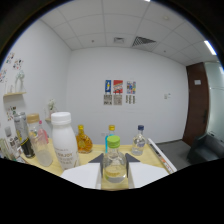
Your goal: Make me a cup of Vodka Sunrise.
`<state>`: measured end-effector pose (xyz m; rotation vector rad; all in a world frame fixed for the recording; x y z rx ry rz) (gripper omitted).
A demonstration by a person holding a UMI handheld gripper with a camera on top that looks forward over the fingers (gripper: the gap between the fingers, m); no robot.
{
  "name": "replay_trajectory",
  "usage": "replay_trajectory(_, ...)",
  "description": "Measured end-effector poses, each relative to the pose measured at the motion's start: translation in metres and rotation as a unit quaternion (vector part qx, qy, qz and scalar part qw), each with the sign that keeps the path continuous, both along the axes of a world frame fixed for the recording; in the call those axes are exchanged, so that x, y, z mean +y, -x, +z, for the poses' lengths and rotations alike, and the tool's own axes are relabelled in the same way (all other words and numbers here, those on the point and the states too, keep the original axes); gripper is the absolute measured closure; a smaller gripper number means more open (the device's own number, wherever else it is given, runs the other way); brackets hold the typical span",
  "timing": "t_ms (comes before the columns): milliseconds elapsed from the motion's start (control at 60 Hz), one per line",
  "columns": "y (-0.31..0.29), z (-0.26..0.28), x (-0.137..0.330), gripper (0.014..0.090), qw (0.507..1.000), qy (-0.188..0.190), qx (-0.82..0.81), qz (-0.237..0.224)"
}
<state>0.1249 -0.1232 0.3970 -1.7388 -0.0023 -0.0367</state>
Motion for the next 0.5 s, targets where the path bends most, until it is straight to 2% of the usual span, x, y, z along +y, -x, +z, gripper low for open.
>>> replay_trajectory(117, 0.004, 0.019, -0.03, 0.0695, 1.0, -0.019, 0.003, 0.008)
replay_trajectory(267, 0.011, 0.005, -0.072, 0.0695, 1.0, -0.014, 0.02, 0.018)
replay_trajectory(433, 0.016, -0.078, -0.096, 0.0696, 0.999, 0.033, 0.005, 0.014)
replay_trajectory(500, 0.017, -0.12, -0.1, 0.0696, 0.998, 0.067, -0.004, 0.013)
